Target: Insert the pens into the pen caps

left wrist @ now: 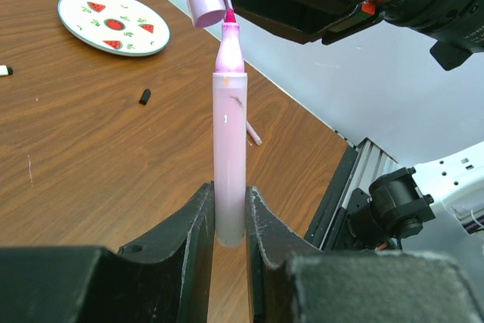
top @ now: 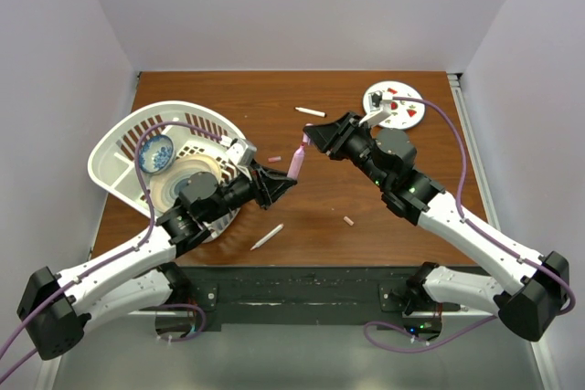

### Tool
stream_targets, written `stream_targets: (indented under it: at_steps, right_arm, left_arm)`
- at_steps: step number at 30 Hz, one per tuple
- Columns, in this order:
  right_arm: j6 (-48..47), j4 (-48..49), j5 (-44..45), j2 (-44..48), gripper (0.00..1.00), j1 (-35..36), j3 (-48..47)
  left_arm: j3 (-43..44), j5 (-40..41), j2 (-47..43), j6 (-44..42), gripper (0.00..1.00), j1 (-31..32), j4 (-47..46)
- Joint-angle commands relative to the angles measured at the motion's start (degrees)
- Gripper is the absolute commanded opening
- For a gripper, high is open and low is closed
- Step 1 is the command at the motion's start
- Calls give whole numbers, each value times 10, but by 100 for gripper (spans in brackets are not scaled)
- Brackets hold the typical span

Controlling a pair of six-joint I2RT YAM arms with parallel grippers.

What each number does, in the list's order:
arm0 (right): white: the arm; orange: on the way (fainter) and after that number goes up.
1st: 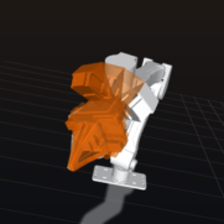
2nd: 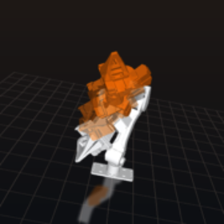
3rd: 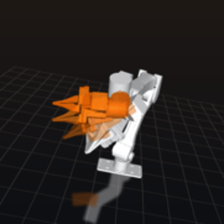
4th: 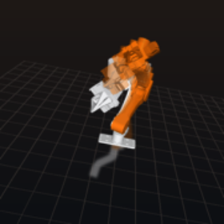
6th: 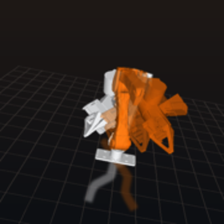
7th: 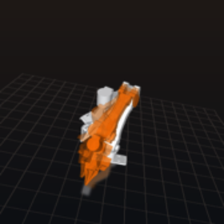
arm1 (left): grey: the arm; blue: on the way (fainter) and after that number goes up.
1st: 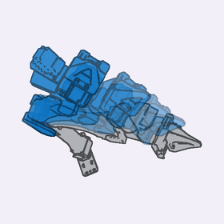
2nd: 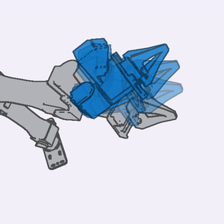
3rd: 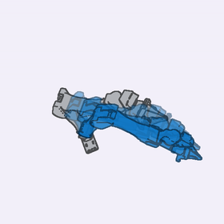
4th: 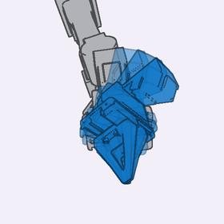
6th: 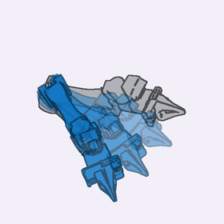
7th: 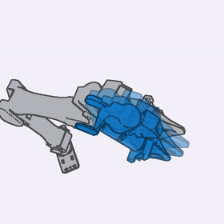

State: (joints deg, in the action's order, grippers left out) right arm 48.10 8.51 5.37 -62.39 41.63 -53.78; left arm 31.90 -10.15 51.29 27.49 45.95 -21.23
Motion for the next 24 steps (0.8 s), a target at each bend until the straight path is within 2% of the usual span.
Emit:
stream_targets:
  at_steps: [1, 12, 24]
  right_arm:
    - [6, 17, 1, 3, 0, 3, -31]
    - [9, 19, -21, 0, 0, 3, -33]
    - [13, 12, -43, 24, 0, 7, 8]
  left_arm:
    - [2, -6, 3, 8, 0, 3, -22]
    - [2, -3, 5, 11, 0, 3, -28]
    - [14, 7, 10, 4, 0, 3, -26]
